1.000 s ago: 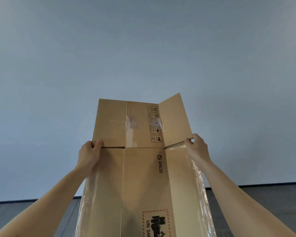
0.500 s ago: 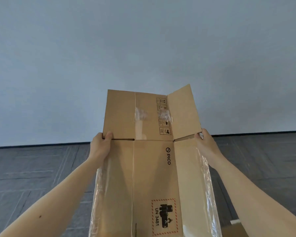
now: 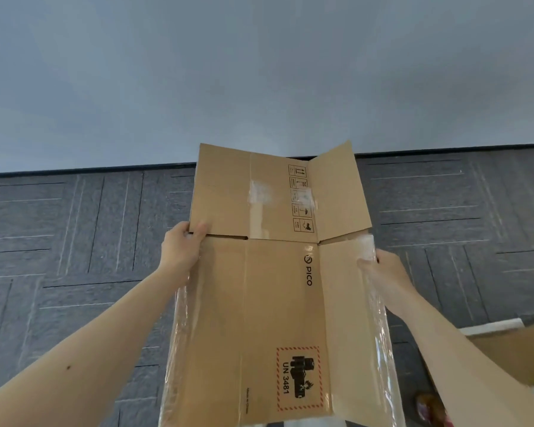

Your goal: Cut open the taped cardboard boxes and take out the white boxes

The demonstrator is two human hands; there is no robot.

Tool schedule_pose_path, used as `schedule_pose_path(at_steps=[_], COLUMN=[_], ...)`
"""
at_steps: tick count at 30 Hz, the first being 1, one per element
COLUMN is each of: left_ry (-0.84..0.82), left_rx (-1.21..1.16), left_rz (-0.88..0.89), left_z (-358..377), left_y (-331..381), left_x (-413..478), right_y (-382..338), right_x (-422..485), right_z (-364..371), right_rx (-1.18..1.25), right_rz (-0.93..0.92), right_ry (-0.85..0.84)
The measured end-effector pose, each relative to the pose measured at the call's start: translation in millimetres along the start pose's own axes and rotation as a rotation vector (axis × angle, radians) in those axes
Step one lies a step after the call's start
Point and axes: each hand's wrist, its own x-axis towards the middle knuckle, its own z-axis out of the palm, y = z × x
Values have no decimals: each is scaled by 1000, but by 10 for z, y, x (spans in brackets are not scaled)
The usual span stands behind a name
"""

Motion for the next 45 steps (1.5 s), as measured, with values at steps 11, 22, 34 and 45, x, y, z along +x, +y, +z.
schedule_pose_path(at_steps=[11,22,34,45], left_ry=[-154,-254,-45,-246], left_rx=[-55,-63,122,196], left_rz=[-33,-122,28,-114], left_z=[1249,1879,2160,2154], left_y=[-1227,-1658,-1752,-1809], left_x=[1363,2710,3593,3426], right_y=[995,1192,1055,917], right_x=[1929,3459,4440,4160], right_z=[918,1537,2041,1871], right_rx=[35,18,-58,-93], right_rz=[18,27,-113,-75], right_ry=[-62,-97,-88,-148])
